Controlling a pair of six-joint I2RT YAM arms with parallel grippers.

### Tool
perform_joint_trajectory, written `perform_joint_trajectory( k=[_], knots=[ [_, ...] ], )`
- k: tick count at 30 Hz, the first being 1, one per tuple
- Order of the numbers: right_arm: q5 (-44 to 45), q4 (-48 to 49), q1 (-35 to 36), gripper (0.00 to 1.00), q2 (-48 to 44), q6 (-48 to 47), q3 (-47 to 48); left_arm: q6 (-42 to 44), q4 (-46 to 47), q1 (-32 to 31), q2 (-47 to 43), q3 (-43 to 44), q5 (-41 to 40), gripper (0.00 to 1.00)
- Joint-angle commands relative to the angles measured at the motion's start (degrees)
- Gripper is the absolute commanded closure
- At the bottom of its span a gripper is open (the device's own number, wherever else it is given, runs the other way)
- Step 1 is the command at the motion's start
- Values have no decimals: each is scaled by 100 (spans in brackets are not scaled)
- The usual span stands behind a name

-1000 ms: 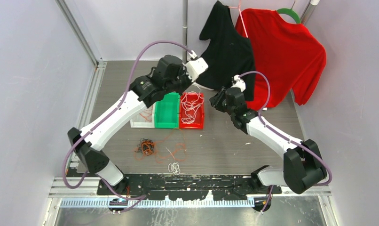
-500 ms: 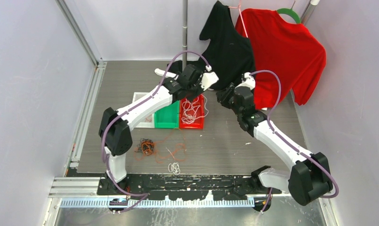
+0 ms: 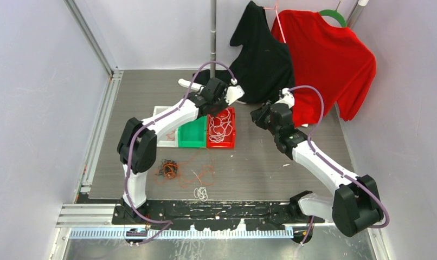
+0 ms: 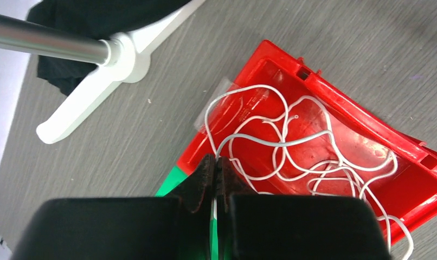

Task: Untangle the cables
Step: Place the cable in the bin.

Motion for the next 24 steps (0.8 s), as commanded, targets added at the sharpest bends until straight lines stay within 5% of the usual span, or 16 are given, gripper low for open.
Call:
perform_joint_trajectory(
  k=[1,18,24],
  knots=[
    [-207,401,-25,74,-4,197,33,-94,369,-34,181,-67,229,100],
    [-648,68,-20,78,196,213,358,-502,401,-7,446,-217,523,100],
    [-889,62,-18,78,138,304,286,-597,-125,103,133,158,979,73]
  ],
)
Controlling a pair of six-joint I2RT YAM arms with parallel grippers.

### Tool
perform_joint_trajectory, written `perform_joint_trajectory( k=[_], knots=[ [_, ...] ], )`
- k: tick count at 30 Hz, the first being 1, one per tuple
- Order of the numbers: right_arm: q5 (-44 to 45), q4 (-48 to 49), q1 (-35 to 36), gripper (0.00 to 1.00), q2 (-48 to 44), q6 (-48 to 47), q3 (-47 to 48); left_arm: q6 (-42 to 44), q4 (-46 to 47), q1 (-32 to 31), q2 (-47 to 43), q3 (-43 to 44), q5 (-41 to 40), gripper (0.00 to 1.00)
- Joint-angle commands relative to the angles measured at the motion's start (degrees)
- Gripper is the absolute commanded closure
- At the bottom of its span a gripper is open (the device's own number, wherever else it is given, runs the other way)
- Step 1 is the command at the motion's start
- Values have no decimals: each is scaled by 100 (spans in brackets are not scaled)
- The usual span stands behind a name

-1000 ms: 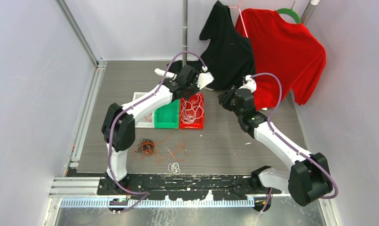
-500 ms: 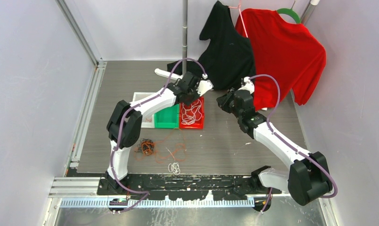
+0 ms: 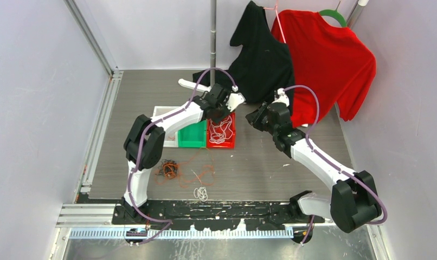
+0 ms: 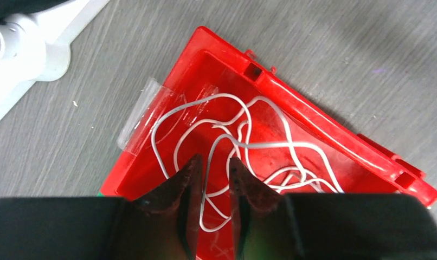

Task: Untangle the cables
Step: Place the cable in the bin.

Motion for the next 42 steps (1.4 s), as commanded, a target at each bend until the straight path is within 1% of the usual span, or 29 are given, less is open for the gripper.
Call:
perform_joint_trajectory(
  k=[1,2,3,5,6,8,9,10,13,17,21,23,25,29,32,34,37,38,42],
  knots=[
    [-262,187,-22,77,-81,136,207,-152,-311,122,-428,366,537,68],
    [-316,162,-21,77,-69,133,235,-176,-418,154,-498,387,618,63],
    [-367,124,-21,77,-50,134,271,-202,-516,170,-572,399,673,57],
    [-465,102,-21,77,6,166,328,-239,-695,188,-723,375,818,33],
    [-513,128,-26,77,32,202,332,-250,-788,191,-788,362,872,26],
    [-745,357,-72,73,108,457,281,-282,-964,218,-920,387,973,12],
    [-882,447,-92,71,171,576,270,-327,-1038,255,-1001,411,1048,6],
    [-964,448,-101,71,238,615,308,-396,-1113,305,-1083,435,1195,3],
    [-1048,372,-105,71,397,590,421,-606,-1318,477,-1348,507,1776,2],
    [-1185,247,-83,72,677,464,706,-824,-1602,698,-1593,601,2518,4],
    [-1017,125,118,77,1071,207,889,-1187,-1876,1223,-1813,948,3090,6],
    [-961,102,242,79,1332,109,993,-1208,-2095,1487,-1961,1118,3223,7],
    [-719,-121,501,79,1590,-229,1269,-1213,-2374,1711,-2122,1208,3216,5],
    [-126,-1067,973,81,2277,-896,2081,-1212,-2972,2174,-2426,1373,3192,0],
    [526,-1826,1268,86,2766,-1390,2718,-1170,-3486,2569,-2582,1522,3527,0],
    [984,-2127,1416,90,3035,-1627,3019,-1215,-3642,2881,-2688,1589,3774,0],
    [1478,-2559,1626,91,3494,-2041,3520,-1292,-3866,3326,-2810,1727,4104,1],
    [1781,-2721,1687,91,3664,-2165,3685,-1266,-3955,3438,-2830,1796,4180,0],
    [2003,-2992,1802,91,4286,-2391,4086,-1269,-4023,3752,-2934,1885,4378,0]
  ],
)
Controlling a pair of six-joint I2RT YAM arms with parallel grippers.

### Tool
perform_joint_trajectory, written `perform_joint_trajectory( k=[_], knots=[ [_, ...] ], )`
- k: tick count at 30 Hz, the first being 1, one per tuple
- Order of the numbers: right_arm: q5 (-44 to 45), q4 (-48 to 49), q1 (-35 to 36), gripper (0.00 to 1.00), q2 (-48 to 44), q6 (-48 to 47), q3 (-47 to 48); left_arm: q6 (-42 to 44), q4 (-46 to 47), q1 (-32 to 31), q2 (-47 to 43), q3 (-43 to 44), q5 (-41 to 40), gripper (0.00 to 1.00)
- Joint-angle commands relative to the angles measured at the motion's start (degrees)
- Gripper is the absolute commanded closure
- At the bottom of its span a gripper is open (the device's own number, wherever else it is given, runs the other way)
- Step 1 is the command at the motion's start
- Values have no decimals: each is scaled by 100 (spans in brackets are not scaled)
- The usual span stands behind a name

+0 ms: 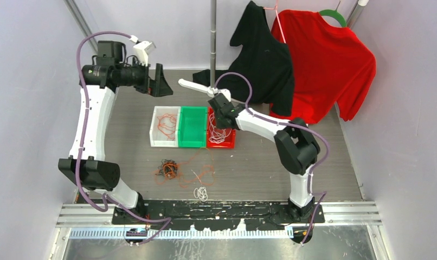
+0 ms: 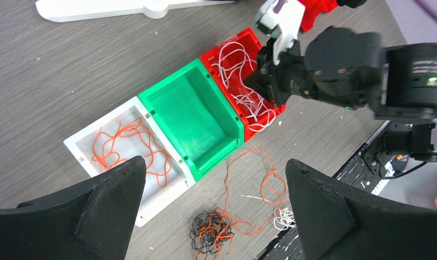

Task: Untangle the cables
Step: Place the cable in the bin.

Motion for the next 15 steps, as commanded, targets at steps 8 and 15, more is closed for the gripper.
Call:
perform_joint_trajectory(
  k=[8,15],
  knots=[
    [383,-433,72,92,924,-395,829,60,-297,563,-350,97,606,0],
    [-83,-565,84,78,-259,-424,914,327,-508,713,-394,95,693,0]
  ],
)
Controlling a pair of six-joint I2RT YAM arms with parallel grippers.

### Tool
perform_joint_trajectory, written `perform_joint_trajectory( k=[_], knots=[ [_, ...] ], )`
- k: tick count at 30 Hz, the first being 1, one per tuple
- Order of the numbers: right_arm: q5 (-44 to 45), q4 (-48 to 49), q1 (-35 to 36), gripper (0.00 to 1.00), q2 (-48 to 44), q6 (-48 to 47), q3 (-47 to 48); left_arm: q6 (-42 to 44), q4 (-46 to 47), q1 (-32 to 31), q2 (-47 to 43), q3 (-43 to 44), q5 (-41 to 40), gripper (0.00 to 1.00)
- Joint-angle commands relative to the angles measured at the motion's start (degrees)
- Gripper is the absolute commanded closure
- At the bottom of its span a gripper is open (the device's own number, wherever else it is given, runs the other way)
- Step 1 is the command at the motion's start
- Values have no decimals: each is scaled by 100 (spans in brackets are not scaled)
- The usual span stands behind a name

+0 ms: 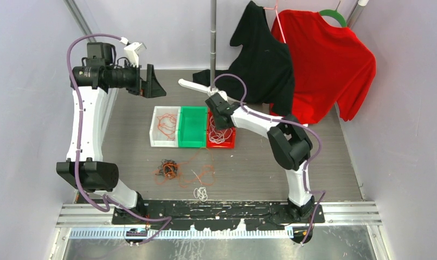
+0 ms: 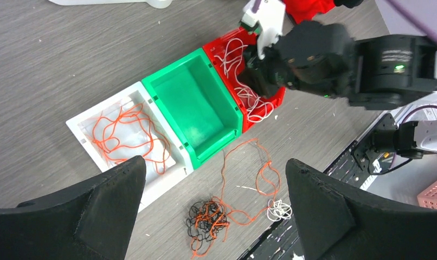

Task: Untangle the cables
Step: Place the cable in the bin, then pick up the cable from the cable.

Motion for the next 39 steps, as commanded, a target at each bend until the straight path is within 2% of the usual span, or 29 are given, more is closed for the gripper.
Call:
perform_joint_trajectory(
  k=[1,4,9,15,21,31,35,39],
  knots=[
    [-328,-114,-6,73,-1268,-76,257,240,-185,66,-297,89,247,0],
    [-522,-245,22,50,-1801,43,116,406,-361,71,-309,200,165,0],
    [-306,-73,663,35,-2846,-116,-801,685,-776,70,-280,411,-204,0],
    [-386,308,1982,31,-3734,387,-2197,850,-997,92,-387,214,-484,1],
    [-571,524,3131,31,-3577,661,-2881,851,-929,92,-543,117,-443,1],
    [-1231,1657,3340,37,-2696,705,-3266,763,-503,92,-886,-416,-375,0],
    [-1275,1531,3340,50,-2183,727,-3119,779,-473,92,-917,-397,-406,0],
    [-1171,1494,3334,71,-2270,678,-3186,747,-416,94,-970,-494,-337,0]
  ],
)
